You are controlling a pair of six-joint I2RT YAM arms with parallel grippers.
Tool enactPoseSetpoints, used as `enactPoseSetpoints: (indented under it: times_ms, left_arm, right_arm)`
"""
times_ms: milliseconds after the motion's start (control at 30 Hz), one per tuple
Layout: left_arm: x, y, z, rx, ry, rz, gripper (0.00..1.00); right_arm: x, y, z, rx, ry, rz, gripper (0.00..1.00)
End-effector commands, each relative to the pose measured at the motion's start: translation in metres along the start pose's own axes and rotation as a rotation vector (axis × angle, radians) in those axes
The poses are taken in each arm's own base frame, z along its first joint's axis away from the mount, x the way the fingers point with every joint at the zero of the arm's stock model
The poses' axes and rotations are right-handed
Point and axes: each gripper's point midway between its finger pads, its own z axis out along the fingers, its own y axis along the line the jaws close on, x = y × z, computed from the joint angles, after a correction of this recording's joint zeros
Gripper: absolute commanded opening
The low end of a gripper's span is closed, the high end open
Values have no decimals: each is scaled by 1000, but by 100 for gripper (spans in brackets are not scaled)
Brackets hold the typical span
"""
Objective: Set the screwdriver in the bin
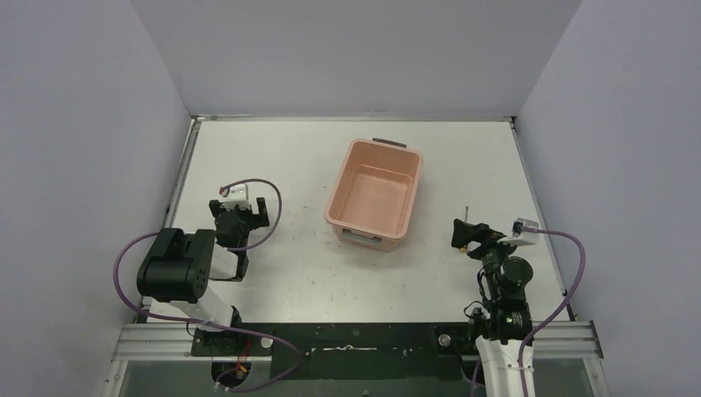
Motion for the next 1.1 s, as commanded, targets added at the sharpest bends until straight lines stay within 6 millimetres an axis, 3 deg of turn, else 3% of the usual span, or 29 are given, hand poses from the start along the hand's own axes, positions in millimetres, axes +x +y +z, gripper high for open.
enactPoseSetpoints:
  times_ms: [0,200,367,500,600,833,967,1067]
  left_arm:
    - [-21,1,5,-8,-71,-19,97]
    - [-21,1,5,-8,-71,-20,97]
    - [-21,1,5,-9,-71,-19,97]
    - [-20,1,5,-8,-71,-19,97]
    - [-21,0,5,-7,-71,-19,97]
    - [-21,0,5,-8,-71,-19,97]
    - [-20,0,5,-7,-70,-19,97]
    - [-20,0,5,-8,-70,-18,97]
  right_arm:
    - [-42,10,2,4,-96,-19,100]
    - [-69,5,16,139,56,-84,100]
    - [-58,-40,33,469,396,-132,100]
    - [-15,-61,49,550,763,-186,100]
    - [13,-67,56,537,914,-179,100]
    - [77,-80,68,492,1089,-119,88]
    - [105,-95,61,525,1153,-120,79]
    - [120,-103,54,538,1184,-127,67]
